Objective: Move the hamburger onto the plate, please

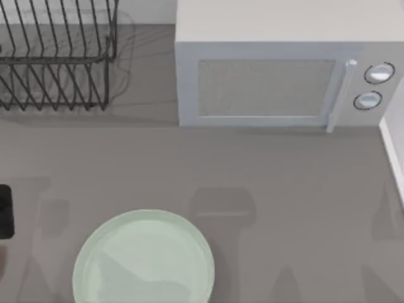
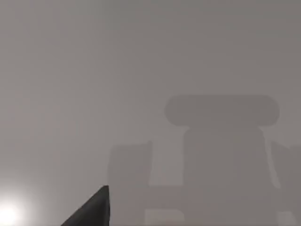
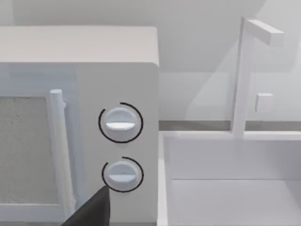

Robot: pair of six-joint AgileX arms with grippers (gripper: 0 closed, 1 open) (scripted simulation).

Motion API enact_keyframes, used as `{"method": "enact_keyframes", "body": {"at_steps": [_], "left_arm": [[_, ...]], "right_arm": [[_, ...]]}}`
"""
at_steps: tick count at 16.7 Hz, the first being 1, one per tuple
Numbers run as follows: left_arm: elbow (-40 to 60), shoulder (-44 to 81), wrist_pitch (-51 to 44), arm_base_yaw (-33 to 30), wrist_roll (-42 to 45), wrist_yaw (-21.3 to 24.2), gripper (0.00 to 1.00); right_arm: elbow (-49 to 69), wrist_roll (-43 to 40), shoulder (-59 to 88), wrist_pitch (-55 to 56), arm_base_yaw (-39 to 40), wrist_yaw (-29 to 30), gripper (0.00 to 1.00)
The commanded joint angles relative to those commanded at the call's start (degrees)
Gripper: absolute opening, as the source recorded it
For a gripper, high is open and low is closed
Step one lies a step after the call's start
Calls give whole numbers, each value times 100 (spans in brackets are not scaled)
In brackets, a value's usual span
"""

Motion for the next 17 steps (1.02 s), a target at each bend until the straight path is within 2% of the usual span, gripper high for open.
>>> {"method": "enact_keyframes", "body": {"at_steps": [4, 9, 12, 17], "left_arm": [[1127, 2129, -1313, 258, 272, 10, 100], [2256, 4001, -2524, 497, 528, 32, 100], [2630, 4579, -2885, 573, 610, 43, 100], [2699, 4672, -2949, 587, 625, 45, 100]], "right_arm": [[0, 0, 0, 0, 0, 0, 100], [0, 0, 0, 0, 0, 0, 100], [0, 0, 0, 0, 0, 0, 100], [0, 0, 0, 0, 0, 0, 100]]}}
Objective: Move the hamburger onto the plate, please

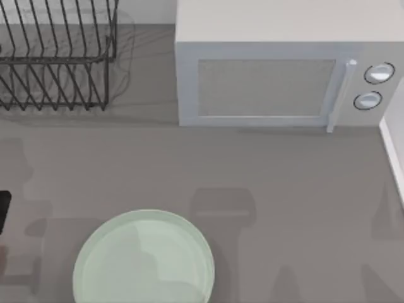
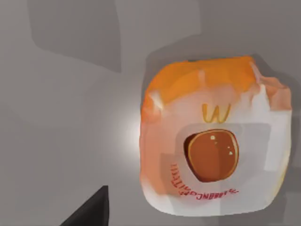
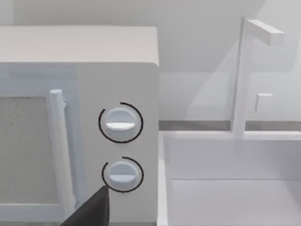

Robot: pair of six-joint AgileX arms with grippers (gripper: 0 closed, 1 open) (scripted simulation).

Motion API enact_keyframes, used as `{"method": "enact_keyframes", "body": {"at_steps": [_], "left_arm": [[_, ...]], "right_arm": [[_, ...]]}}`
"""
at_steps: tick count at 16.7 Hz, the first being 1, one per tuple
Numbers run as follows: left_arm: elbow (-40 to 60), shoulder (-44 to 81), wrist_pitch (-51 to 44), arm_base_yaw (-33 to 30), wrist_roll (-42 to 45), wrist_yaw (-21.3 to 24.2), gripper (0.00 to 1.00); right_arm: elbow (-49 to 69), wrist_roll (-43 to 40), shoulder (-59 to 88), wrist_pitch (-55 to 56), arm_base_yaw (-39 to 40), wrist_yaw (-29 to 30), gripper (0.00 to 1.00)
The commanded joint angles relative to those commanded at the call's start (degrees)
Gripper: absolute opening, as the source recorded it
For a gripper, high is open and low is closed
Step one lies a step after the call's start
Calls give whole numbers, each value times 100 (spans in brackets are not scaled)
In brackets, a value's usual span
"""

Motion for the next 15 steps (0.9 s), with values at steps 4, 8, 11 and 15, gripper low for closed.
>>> {"method": "enact_keyframes", "body": {"at_steps": [4, 8, 11, 15], "left_arm": [[-146, 115, 238, -16, -10, 0, 100], [-613, 622, 1290, -8, 5, 0, 100], [-951, 981, 1969, -1, 15, 0, 100], [-1046, 1081, 2127, 1, 18, 0, 100]], "right_arm": [[0, 0, 0, 0, 0, 0, 100], [0, 0, 0, 0, 0, 0, 100], [0, 0, 0, 0, 0, 0, 100], [0, 0, 0, 0, 0, 0, 100]]}}
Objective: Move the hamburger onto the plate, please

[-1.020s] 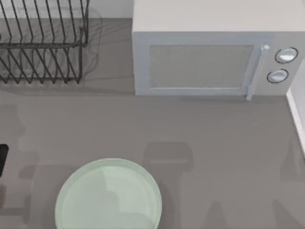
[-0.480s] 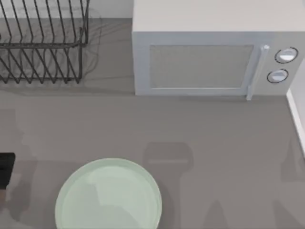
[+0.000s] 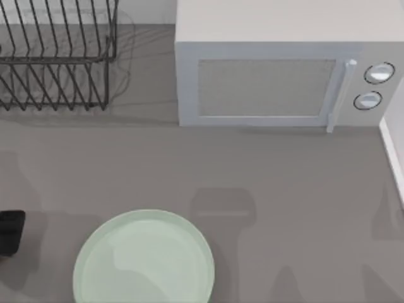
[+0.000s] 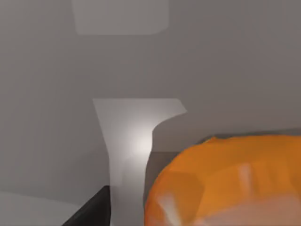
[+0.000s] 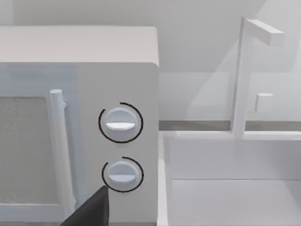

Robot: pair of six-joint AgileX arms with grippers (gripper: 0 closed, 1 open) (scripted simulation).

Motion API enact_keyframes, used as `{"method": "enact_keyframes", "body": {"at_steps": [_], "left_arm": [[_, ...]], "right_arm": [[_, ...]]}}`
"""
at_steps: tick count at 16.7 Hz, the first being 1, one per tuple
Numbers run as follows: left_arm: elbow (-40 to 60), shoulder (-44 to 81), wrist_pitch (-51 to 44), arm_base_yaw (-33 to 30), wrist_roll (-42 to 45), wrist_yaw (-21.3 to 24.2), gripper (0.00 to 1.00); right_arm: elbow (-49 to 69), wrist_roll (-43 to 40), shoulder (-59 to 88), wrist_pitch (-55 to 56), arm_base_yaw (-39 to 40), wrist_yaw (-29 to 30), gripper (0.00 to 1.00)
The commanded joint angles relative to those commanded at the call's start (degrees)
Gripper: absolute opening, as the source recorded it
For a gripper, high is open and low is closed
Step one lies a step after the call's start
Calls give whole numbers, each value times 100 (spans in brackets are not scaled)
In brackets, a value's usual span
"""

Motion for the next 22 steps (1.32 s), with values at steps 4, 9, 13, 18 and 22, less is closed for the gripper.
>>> {"method": "enact_keyframes", "body": {"at_steps": [4, 9, 13, 18, 22], "left_arm": [[0, 0, 0, 0, 0, 0, 77], [0, 0, 0, 0, 0, 0, 40], [0, 0, 0, 0, 0, 0, 10], [0, 0, 0, 0, 0, 0, 0], [0, 0, 0, 0, 0, 0, 0]], "right_arm": [[0, 0, 0, 0, 0, 0, 100], [0, 0, 0, 0, 0, 0, 100], [0, 0, 0, 0, 0, 0, 100], [0, 0, 0, 0, 0, 0, 100], [0, 0, 0, 0, 0, 0, 100]]}}
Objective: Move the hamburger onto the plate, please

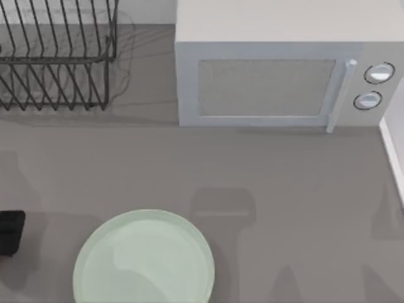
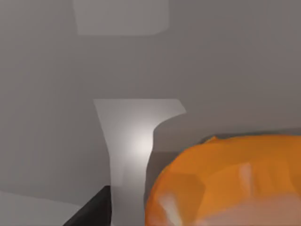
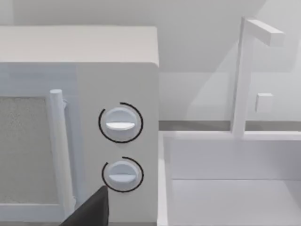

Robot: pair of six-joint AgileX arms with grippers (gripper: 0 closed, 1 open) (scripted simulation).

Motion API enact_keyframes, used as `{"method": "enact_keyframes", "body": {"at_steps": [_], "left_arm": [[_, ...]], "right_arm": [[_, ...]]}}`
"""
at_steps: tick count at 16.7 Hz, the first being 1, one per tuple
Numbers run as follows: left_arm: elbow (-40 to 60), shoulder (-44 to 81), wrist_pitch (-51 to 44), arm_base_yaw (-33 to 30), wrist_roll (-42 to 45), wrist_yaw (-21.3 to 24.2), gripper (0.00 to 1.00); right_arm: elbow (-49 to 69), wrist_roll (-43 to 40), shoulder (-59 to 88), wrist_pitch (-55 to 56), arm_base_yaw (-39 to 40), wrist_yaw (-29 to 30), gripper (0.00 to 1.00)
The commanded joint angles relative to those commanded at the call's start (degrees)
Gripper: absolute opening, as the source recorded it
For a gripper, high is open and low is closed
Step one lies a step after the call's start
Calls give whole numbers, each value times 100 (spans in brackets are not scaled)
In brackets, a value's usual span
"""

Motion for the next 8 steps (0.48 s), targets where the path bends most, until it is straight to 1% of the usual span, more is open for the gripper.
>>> {"method": "enact_keyframes", "body": {"at_steps": [1, 3, 5, 8], "left_arm": [[193, -419, -397, 2, 6, 0, 0], [279, -447, -489, 5, 5, 0, 0], [521, -564, -822, 2, 7, 1, 0], [1000, -831, -1719, -9, 5, 3, 0]], "right_arm": [[0, 0, 0, 0, 0, 0, 100], [0, 0, 0, 0, 0, 0, 100], [0, 0, 0, 0, 0, 0, 100], [0, 0, 0, 0, 0, 0, 100]]}}
